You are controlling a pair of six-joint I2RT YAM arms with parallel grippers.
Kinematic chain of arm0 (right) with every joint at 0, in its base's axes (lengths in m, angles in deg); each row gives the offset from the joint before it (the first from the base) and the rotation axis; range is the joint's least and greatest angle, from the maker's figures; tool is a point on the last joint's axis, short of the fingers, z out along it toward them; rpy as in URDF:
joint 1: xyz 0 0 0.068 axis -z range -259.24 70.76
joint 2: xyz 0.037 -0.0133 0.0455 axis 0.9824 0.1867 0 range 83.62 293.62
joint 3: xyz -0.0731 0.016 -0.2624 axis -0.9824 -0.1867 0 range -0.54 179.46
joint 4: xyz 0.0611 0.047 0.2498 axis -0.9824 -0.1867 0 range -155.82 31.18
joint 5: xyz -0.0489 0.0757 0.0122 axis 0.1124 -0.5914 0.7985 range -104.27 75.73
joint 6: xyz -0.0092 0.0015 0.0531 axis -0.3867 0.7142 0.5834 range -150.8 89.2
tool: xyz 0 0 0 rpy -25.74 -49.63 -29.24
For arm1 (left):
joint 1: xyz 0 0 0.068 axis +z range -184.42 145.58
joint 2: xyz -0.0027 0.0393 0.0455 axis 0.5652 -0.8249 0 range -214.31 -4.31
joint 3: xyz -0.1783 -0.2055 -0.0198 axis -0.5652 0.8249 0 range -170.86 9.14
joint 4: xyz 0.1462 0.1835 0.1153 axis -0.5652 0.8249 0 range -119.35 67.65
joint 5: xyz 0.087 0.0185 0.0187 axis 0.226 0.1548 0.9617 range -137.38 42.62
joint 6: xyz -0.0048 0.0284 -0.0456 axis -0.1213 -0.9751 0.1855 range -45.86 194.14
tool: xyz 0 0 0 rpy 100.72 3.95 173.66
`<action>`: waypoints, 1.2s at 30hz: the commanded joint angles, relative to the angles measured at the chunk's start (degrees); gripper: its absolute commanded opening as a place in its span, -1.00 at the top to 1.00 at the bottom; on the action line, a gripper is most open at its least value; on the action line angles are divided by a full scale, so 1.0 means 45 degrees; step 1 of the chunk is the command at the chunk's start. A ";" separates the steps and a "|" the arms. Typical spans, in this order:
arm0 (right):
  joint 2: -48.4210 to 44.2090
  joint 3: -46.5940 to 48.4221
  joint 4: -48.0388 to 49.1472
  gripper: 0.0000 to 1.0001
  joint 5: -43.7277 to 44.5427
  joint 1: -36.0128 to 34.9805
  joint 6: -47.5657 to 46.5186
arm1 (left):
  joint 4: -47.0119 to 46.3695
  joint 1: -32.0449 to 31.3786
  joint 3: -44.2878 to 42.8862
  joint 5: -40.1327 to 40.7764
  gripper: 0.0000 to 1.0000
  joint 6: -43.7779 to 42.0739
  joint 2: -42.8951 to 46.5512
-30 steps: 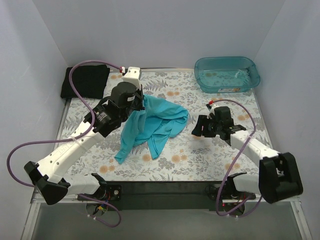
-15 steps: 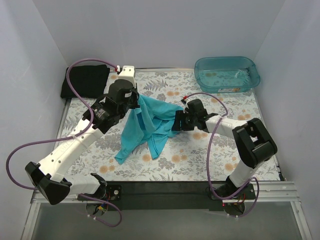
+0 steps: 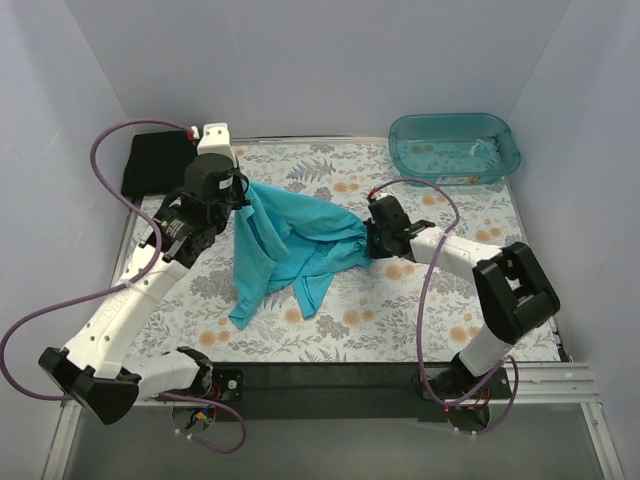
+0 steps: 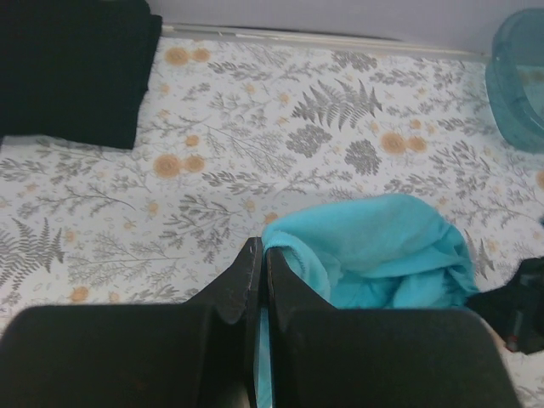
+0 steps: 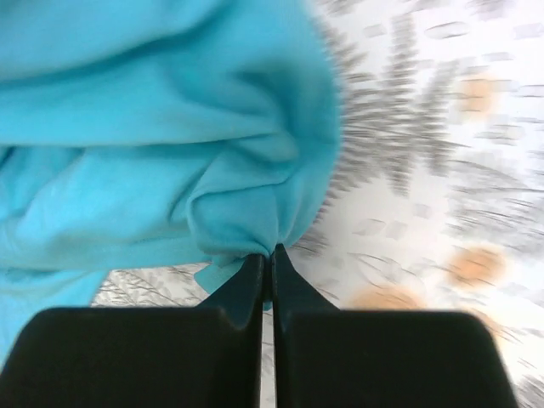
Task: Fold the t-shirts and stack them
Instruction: Flatten the tshirt out
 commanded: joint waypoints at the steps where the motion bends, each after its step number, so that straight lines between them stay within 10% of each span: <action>1: -0.2164 0.1178 -0.1983 0.97 0.3253 0.0653 -0.1370 | -0.0207 0.0326 -0.0757 0.0932 1.00 -0.0519 0.0713; 12: -0.6754 0.5101 -0.3938 0.97 0.7767 0.1613 -0.5585 | -0.0071 0.0346 -0.2165 0.0875 1.00 -0.0775 0.2877; 24: -1.0664 0.8503 -0.3939 0.97 0.6461 0.1613 -0.9028 | 0.2330 0.0365 -0.5539 -0.0414 1.00 0.0045 0.4249; 36: -0.9187 0.6948 -0.5072 0.97 0.6559 0.1633 -0.9049 | 0.2999 0.0346 -0.4124 0.0249 1.00 0.0379 0.2375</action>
